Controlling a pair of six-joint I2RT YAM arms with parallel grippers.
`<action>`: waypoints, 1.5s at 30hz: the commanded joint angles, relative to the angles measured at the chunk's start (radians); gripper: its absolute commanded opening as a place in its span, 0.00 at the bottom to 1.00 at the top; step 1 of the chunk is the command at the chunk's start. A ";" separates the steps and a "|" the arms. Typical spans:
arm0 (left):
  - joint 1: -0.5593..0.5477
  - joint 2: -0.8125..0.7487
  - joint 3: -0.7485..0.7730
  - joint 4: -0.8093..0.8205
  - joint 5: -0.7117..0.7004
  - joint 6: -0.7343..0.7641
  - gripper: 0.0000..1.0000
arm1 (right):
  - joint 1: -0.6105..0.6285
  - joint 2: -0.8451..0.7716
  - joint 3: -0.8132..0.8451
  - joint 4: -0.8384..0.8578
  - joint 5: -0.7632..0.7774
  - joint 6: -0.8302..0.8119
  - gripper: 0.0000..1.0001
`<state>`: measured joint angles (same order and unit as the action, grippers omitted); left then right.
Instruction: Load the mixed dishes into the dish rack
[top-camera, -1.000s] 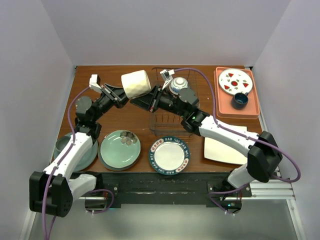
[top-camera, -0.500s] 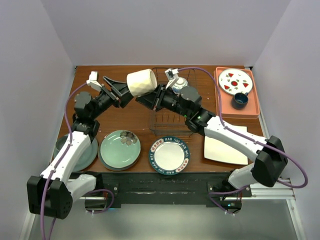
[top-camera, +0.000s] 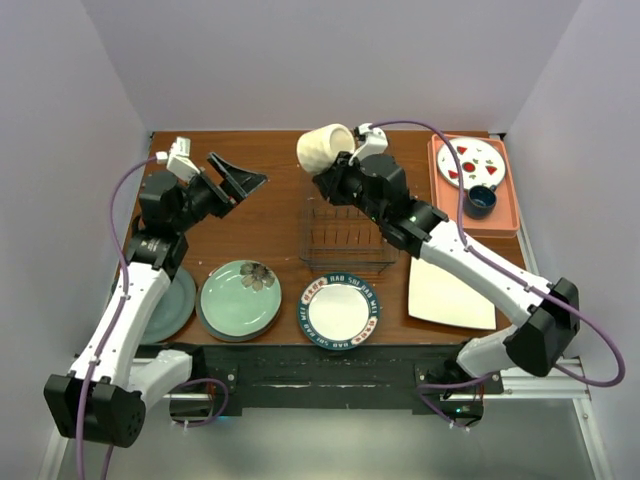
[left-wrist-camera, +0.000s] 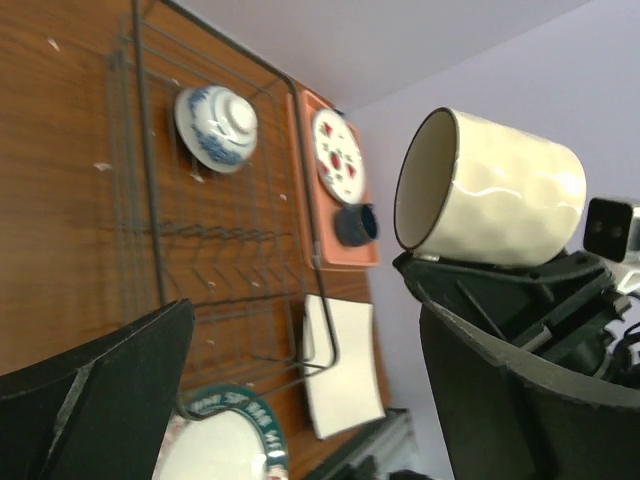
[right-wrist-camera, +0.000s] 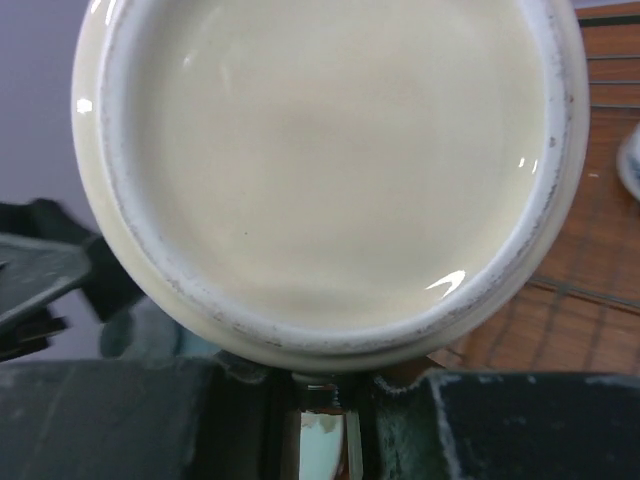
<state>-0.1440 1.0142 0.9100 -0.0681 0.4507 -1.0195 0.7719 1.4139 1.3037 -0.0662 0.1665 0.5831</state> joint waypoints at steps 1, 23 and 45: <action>0.006 -0.032 0.168 -0.226 -0.180 0.321 1.00 | -0.034 0.046 0.130 -0.073 0.168 -0.124 0.00; 0.006 0.061 0.267 -0.357 -0.234 0.579 1.00 | -0.141 0.548 0.439 -0.119 0.166 -0.440 0.00; 0.006 0.081 0.253 -0.363 -0.244 0.578 1.00 | -0.200 0.832 0.644 -0.211 0.085 -0.399 0.00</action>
<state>-0.1440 1.0920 1.1591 -0.4435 0.2085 -0.4664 0.5797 2.2757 1.8763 -0.3237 0.2455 0.1791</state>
